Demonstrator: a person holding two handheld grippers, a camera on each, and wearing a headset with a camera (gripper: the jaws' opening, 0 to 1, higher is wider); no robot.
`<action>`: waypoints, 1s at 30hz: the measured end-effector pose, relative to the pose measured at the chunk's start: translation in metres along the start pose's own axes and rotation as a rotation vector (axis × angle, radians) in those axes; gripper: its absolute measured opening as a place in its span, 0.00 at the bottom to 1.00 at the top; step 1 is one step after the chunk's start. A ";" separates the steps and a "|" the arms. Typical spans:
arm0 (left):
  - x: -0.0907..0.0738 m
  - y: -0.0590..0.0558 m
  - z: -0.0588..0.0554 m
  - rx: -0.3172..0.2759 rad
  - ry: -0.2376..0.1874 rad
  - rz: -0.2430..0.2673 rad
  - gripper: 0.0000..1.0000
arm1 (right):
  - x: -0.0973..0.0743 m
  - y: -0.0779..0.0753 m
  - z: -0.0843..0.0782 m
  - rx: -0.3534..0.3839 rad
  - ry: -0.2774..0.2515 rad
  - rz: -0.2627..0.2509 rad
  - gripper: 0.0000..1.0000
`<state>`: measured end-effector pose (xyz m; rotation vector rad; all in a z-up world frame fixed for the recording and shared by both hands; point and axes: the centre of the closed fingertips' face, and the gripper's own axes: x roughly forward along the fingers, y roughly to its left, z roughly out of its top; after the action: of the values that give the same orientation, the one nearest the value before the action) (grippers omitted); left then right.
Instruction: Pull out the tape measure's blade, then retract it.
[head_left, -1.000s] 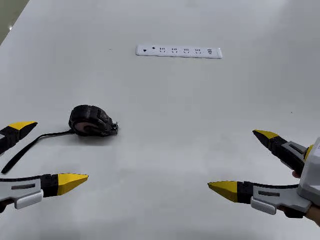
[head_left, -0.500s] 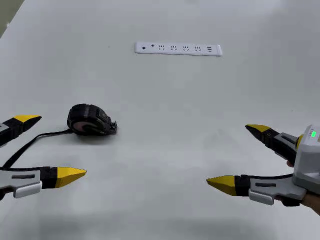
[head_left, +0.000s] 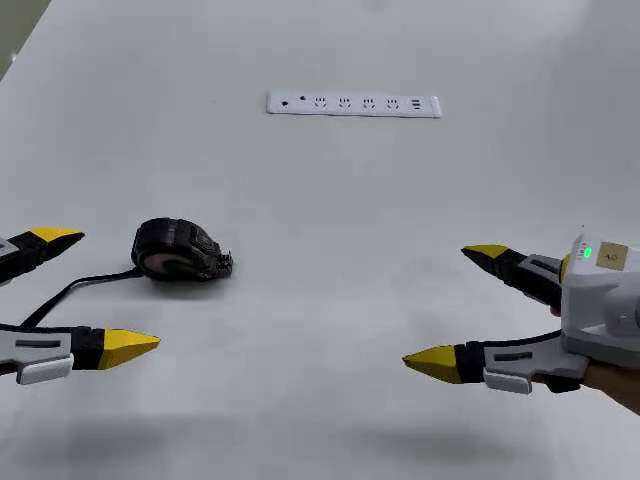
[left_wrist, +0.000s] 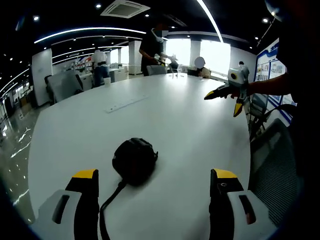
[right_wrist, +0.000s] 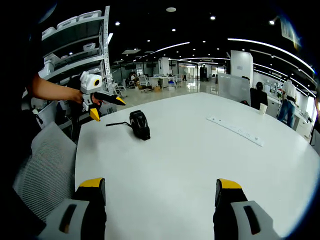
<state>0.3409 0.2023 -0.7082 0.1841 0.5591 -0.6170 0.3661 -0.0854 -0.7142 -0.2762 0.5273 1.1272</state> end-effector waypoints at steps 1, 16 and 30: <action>0.000 0.000 0.000 0.007 0.004 -0.002 0.89 | 0.001 0.000 0.001 -0.005 0.001 0.007 0.90; 0.011 0.011 0.002 0.073 0.069 -0.067 0.77 | 0.025 -0.002 0.002 -0.069 0.027 0.098 0.80; 0.026 0.020 0.000 0.142 0.131 -0.134 0.64 | 0.050 -0.001 0.012 -0.124 0.017 0.169 0.71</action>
<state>0.3701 0.2061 -0.7225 0.3245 0.6581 -0.7795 0.3864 -0.0414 -0.7310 -0.3543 0.5039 1.3256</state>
